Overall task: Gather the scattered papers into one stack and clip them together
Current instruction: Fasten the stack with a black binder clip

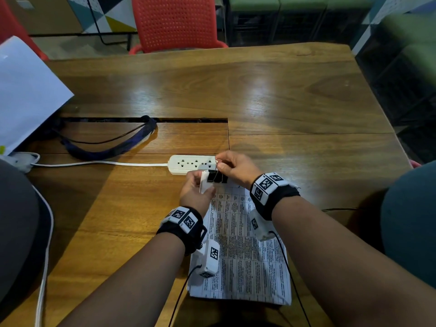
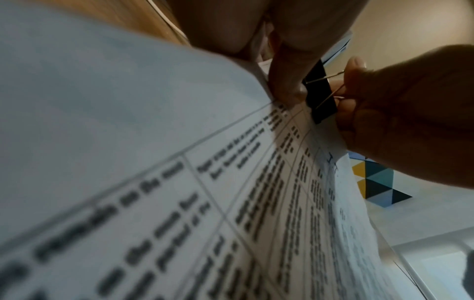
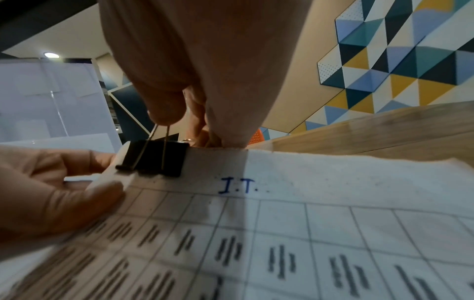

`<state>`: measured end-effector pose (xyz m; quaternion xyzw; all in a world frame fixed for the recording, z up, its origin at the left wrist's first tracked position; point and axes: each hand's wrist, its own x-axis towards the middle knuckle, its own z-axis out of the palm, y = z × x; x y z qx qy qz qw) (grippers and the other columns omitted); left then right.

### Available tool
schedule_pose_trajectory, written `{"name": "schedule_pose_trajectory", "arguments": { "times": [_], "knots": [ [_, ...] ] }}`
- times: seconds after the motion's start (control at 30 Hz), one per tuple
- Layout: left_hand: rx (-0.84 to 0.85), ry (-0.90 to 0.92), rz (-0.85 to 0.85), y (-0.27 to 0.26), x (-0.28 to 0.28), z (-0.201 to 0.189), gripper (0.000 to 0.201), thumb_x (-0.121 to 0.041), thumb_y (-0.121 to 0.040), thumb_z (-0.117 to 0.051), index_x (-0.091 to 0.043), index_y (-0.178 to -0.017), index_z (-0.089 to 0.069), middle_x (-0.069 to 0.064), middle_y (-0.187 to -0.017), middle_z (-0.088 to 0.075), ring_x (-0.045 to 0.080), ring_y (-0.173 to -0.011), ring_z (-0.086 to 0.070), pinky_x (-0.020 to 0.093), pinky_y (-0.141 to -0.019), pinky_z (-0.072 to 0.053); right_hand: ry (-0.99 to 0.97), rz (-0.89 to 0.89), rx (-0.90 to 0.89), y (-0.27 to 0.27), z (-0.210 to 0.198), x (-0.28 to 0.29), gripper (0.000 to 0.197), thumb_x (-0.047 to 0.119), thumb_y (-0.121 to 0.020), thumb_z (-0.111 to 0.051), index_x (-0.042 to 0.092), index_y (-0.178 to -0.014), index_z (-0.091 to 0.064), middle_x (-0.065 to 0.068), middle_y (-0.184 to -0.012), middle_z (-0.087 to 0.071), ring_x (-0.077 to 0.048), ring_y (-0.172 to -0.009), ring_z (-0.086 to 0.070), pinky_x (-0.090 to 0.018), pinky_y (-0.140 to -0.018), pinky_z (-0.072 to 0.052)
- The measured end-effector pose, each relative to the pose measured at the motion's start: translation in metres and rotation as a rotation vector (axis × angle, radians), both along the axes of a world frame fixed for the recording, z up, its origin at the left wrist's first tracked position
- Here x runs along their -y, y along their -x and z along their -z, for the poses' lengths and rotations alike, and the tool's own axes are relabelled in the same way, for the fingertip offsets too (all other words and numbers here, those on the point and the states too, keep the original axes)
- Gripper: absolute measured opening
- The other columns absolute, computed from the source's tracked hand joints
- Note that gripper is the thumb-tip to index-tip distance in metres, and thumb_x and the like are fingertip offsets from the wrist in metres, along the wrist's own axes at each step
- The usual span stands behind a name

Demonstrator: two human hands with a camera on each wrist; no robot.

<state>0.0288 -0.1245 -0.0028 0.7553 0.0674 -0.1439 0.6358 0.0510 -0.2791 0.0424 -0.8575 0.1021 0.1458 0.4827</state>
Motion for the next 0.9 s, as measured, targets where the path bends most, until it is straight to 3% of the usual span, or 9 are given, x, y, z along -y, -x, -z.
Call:
{"name": "schedule_pose_trajectory", "arguments": {
  "times": [0.07,0.13,0.3,0.43,0.5,0.57,0.67,0.77,0.9],
  "knots": [
    [-0.030,0.024,0.000,-0.002,0.001,-0.001,0.033,0.003,-0.082,-0.067,-0.027,-0.091,-0.056,0.000,-0.096,-0.070,0.020,-0.090,-0.067,0.036,-0.079,-0.056,0.133,-0.076,0.035,0.004,0.001,-0.001,0.042,0.026,-0.094,-0.054,0.024,-0.135,-0.047,-0.002,-0.140,-0.047,-0.018,-0.125,-0.047,-0.038,-0.105,-0.042],
    [-0.071,0.054,-0.002,-0.006,0.003,-0.004,0.023,-0.004,-0.088,-0.062,-0.026,-0.092,-0.058,-0.003,-0.094,-0.071,0.018,-0.089,-0.066,0.035,-0.080,-0.053,0.215,-0.081,0.141,0.011,0.006,-0.002,0.043,0.017,-0.092,-0.056,0.019,-0.135,-0.050,-0.002,-0.143,-0.039,-0.016,-0.128,-0.042,-0.036,-0.111,-0.036],
    [-0.150,-0.001,-0.010,-0.017,0.004,-0.004,0.005,-0.021,-0.094,-0.059,-0.021,-0.089,-0.060,-0.003,-0.082,-0.069,0.016,-0.075,-0.058,0.032,-0.073,-0.047,0.334,-0.015,0.525,0.042,0.020,-0.013,0.031,-0.007,-0.079,-0.055,0.004,-0.104,-0.069,-0.012,-0.097,-0.059,-0.027,-0.091,-0.056,-0.042,-0.079,-0.053],
    [-0.141,-0.095,-0.023,-0.022,0.004,-0.002,0.008,-0.024,-0.092,-0.061,-0.024,-0.084,-0.059,-0.004,-0.081,-0.068,0.016,-0.073,-0.057,0.028,-0.066,-0.047,0.469,-0.207,0.419,0.085,0.024,-0.026,0.038,-0.005,-0.081,-0.057,0.009,-0.113,-0.068,-0.006,-0.117,-0.066,-0.022,-0.106,-0.061,-0.034,-0.092,-0.053],
    [-0.138,-0.130,-0.005,-0.022,0.003,-0.005,0.007,-0.024,-0.091,-0.063,-0.026,-0.086,-0.058,-0.007,-0.086,-0.067,0.014,-0.077,-0.060,0.024,-0.067,-0.047,0.480,-0.320,0.400,0.098,0.031,-0.026,0.035,-0.005,-0.078,-0.059,0.009,-0.108,-0.071,-0.005,-0.116,-0.068,-0.023,-0.102,-0.065,-0.038,-0.085,-0.057],
    [-0.148,-0.141,0.022,-0.020,0.003,-0.009,0.010,-0.022,-0.089,-0.065,-0.028,-0.086,-0.059,-0.005,-0.092,-0.069,0.014,-0.084,-0.063,0.028,-0.075,-0.051,0.473,-0.250,0.370,0.098,0.033,-0.021,0.038,-0.006,-0.078,-0.056,0.009,-0.111,-0.069,-0.005,-0.113,-0.066,-0.023,-0.101,-0.063,-0.039,-0.083,-0.057],
    [-0.101,-0.103,0.037,-0.012,0.006,-0.016,0.008,-0.016,-0.089,-0.064,-0.023,-0.087,-0.061,-0.001,-0.089,-0.070,0.017,-0.083,-0.064,0.034,-0.076,-0.052,0.440,-0.115,0.466,0.084,0.024,-0.014,0.055,-0.013,-0.076,-0.055,0.004,-0.128,-0.055,-0.011,-0.129,-0.056,-0.025,-0.117,-0.054,-0.037,-0.099,-0.049],
    [-0.003,-0.035,0.038,0.003,0.013,-0.027,0.005,-0.006,-0.090,-0.060,-0.011,-0.090,-0.063,0.003,-0.083,-0.066,0.015,-0.075,-0.059,0.030,-0.071,-0.050,0.417,-0.145,0.462,0.065,0.006,-0.007,0.061,-0.006,-0.082,-0.058,-0.001,-0.140,-0.040,-0.016,-0.140,-0.045,-0.029,-0.127,-0.046,-0.035,-0.109,-0.038],
    [0.110,-0.078,0.052,0.015,0.017,-0.033,0.007,-0.011,-0.090,-0.061,-0.016,-0.086,-0.064,0.007,-0.099,-0.064,0.018,-0.087,-0.060,0.031,-0.078,-0.050,0.366,-0.137,0.111,0.049,-0.018,0.002,0.076,0.014,-0.090,-0.059,0.028,-0.151,-0.015,-0.004,-0.143,-0.046,-0.023,-0.133,-0.040,-0.040,-0.111,-0.032]
  ]
}}
